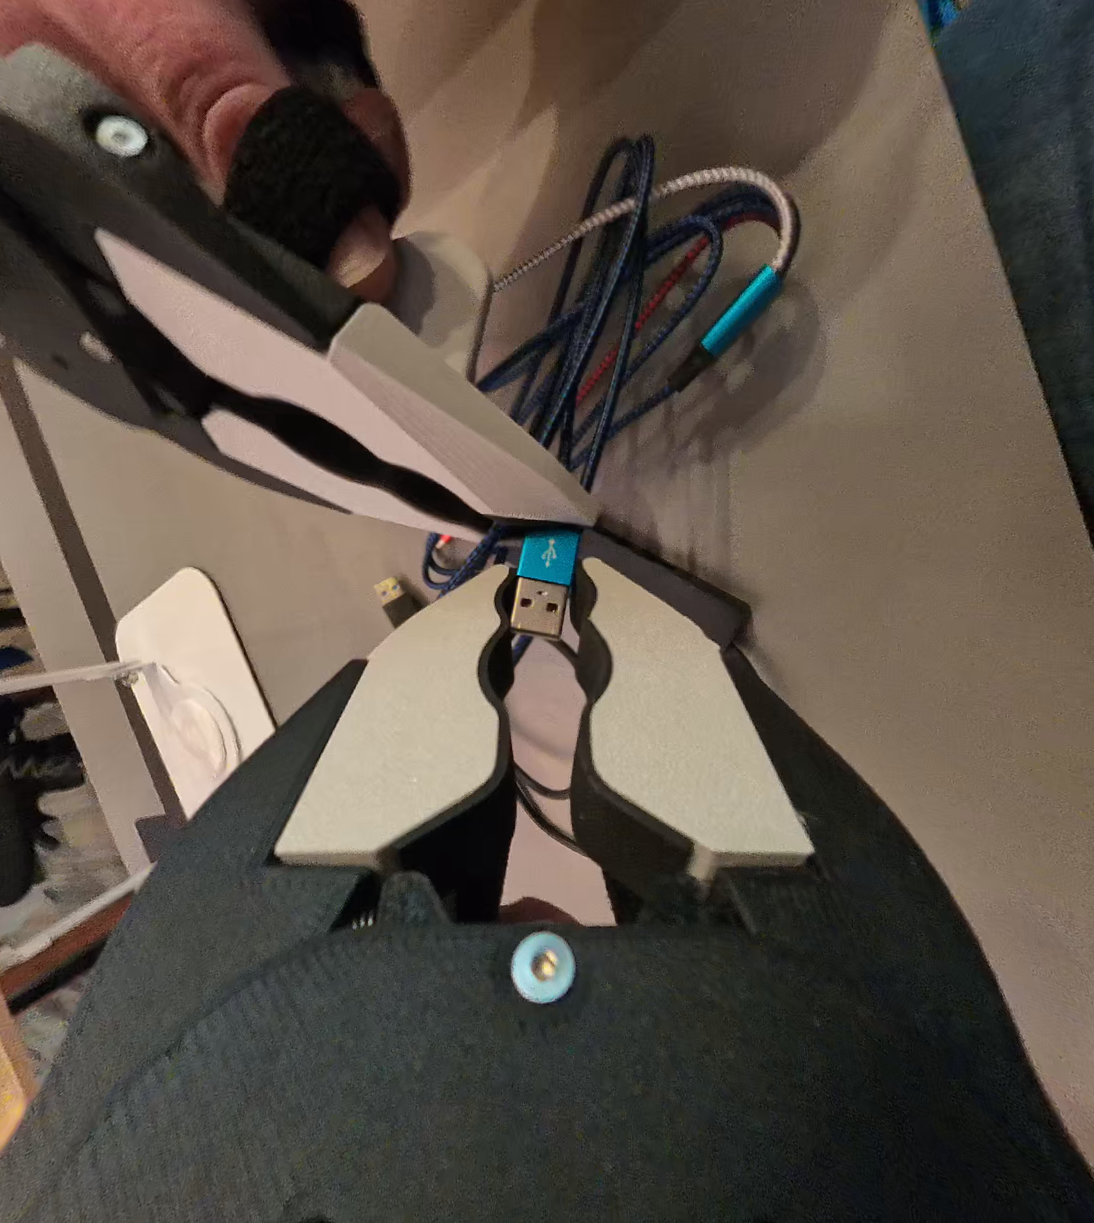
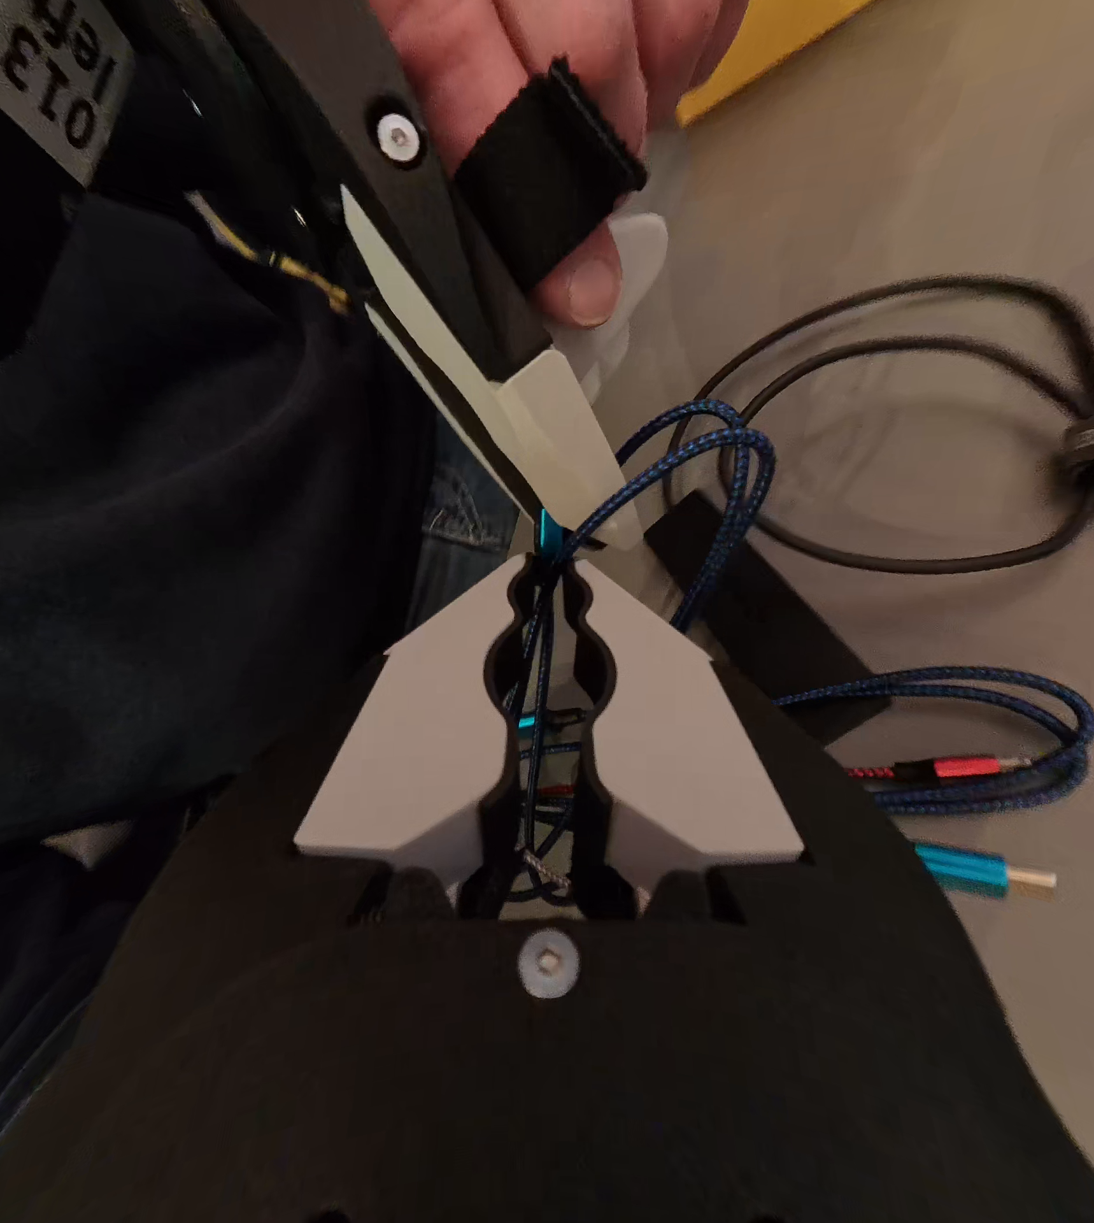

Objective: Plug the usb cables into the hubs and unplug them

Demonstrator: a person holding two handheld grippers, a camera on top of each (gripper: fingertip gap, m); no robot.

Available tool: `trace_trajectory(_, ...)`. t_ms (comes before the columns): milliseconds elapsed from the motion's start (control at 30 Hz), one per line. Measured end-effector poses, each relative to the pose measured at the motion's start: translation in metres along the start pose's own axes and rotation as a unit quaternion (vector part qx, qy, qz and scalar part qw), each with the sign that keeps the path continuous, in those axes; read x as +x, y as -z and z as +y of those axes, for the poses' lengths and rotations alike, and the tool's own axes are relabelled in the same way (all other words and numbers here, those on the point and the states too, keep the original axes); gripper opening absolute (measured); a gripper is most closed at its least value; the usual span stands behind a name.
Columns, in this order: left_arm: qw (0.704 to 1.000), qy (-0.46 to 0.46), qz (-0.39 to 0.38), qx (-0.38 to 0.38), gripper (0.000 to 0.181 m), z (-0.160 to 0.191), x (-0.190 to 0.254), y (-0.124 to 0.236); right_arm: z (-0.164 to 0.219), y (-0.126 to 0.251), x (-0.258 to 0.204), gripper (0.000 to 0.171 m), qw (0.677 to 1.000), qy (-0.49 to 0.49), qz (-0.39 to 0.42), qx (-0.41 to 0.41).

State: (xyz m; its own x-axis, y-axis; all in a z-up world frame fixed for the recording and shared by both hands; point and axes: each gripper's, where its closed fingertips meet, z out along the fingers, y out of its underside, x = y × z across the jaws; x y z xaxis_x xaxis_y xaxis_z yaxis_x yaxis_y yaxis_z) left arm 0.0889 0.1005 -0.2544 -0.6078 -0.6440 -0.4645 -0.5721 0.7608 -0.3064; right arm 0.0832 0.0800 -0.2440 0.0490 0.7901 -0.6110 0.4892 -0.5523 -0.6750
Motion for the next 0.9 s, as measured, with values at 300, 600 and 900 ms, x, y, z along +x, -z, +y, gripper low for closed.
trace_trajectory(300, 0.960, 0.258, 0.026, 0.106, 0.013, -0.001, -0.025, 0.017, -0.052, 0.062, -0.009, 0.024, 0.932, 0.183, 0.260, 0.173)
trace_trajectory(600, 0.901, 0.364, 0.042, 0.233, 0.013, -0.025, -0.043, 0.038, -0.062, 0.052, -0.023, 0.021, 0.867, 0.251, 0.292, 0.315)
trace_trajectory(900, 0.868, 0.390, 0.034, 0.306, 0.013, -0.036, -0.051, 0.051, -0.061, 0.061, -0.029, 0.016, 0.850, 0.220, 0.226, 0.421)
